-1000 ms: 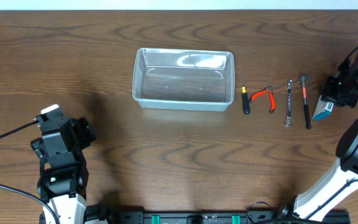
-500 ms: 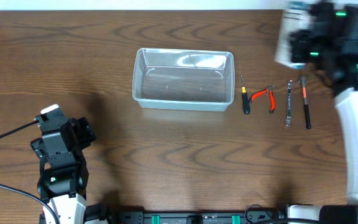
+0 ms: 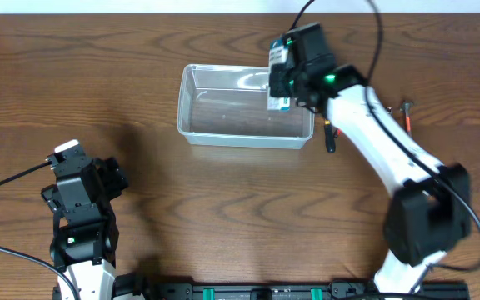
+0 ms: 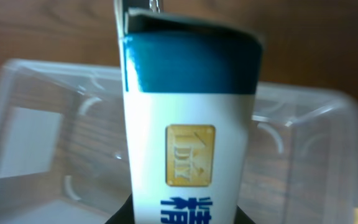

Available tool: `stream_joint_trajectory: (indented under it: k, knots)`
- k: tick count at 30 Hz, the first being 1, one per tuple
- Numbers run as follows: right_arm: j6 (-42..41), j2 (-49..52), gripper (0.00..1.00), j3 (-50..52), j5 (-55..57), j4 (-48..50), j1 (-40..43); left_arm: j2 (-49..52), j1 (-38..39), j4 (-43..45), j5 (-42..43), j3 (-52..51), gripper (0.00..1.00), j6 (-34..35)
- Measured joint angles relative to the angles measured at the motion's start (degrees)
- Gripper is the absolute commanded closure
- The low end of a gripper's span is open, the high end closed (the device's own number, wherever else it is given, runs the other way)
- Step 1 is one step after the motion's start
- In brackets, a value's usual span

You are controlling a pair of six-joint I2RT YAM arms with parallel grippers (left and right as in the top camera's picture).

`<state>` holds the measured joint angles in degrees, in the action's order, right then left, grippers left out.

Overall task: Pack container
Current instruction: 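Lift the box and lower it into the container, then release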

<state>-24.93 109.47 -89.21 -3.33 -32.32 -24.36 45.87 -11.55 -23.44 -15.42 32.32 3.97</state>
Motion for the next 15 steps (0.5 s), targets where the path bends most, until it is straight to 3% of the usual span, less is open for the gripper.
stream_joint_trajectory:
  k: [8, 13, 15]
  knots:
    - [-8.4, 4.0, 0.99, 0.2, 2.9, -1.5, -0.9, 0.0, 0.0, 0.0, 0.0, 0.0, 0.02, 0.0]
    - [-10.7, 4.2, 0.95, 0.1, 3.7, -2.3, -0.9, 0.0, 0.0, 0.0, 0.0, 0.0, 0.02, 0.0]
    - [-11.0, 4.1, 0.97, -0.1, 4.4, -3.7, -0.9, 0.0, 0.0, 0.0, 0.0, 0.0, 0.02, 0.0]
